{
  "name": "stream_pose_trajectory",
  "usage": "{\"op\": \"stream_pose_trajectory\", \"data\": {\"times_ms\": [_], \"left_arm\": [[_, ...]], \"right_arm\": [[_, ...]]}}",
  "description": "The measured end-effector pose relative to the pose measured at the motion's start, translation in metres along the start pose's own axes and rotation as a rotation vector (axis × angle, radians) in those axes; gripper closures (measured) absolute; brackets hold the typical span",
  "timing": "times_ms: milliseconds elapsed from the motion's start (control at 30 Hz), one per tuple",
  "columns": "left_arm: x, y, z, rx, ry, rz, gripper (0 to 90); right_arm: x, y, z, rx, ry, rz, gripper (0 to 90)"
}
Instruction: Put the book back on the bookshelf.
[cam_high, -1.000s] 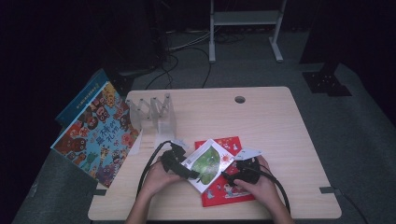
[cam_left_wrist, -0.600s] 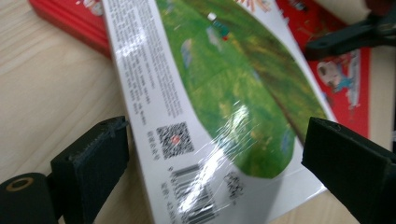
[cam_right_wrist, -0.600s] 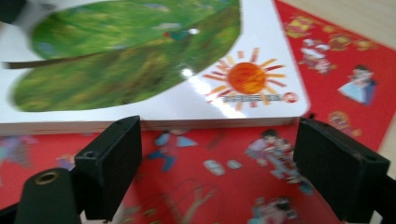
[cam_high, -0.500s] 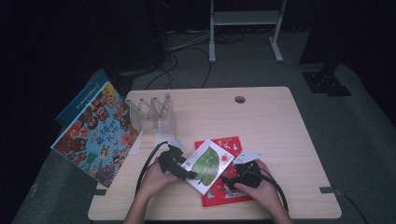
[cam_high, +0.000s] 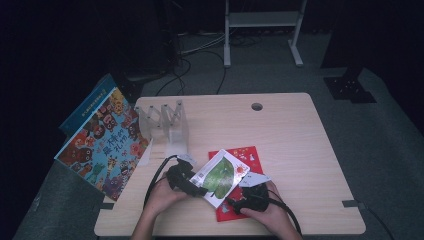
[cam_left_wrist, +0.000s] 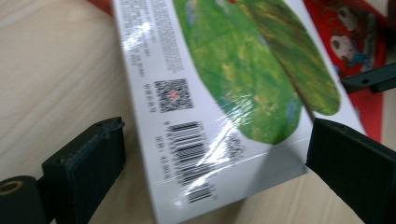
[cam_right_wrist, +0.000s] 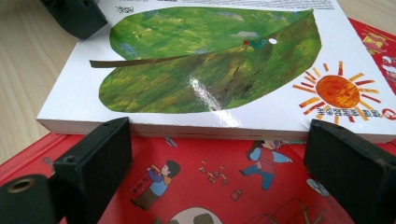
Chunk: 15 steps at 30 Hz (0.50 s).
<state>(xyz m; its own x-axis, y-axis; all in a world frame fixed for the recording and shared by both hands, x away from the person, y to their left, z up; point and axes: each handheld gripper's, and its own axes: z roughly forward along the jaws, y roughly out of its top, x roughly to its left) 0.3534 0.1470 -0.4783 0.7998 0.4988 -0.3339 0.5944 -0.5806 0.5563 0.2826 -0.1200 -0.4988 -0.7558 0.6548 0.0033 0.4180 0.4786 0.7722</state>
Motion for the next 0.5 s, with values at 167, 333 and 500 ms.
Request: {"op": "stream_pose_trajectory", "data": {"times_ms": [167,333,500], "left_arm": [[0.0003,0.0035,0.0006,0.011,-0.003,-0.022,5.3],[-0.0008,0.0062,0.0014,0.009,0.006,-0.033,5.2],[-0.0023,0.0097,0.0016,0.021,0.017,-0.028,5.2]], "right_arm": [[0.0031,-0.0002,0.0019,-0.005,-0.016,0.021,3.1],[0.0035,-0.0005,0.0029,-0.003,-0.032,0.029,0.3],[0.0036,-0.0002,0.0033,0.002,-0.041,0.035,0.0]]}}
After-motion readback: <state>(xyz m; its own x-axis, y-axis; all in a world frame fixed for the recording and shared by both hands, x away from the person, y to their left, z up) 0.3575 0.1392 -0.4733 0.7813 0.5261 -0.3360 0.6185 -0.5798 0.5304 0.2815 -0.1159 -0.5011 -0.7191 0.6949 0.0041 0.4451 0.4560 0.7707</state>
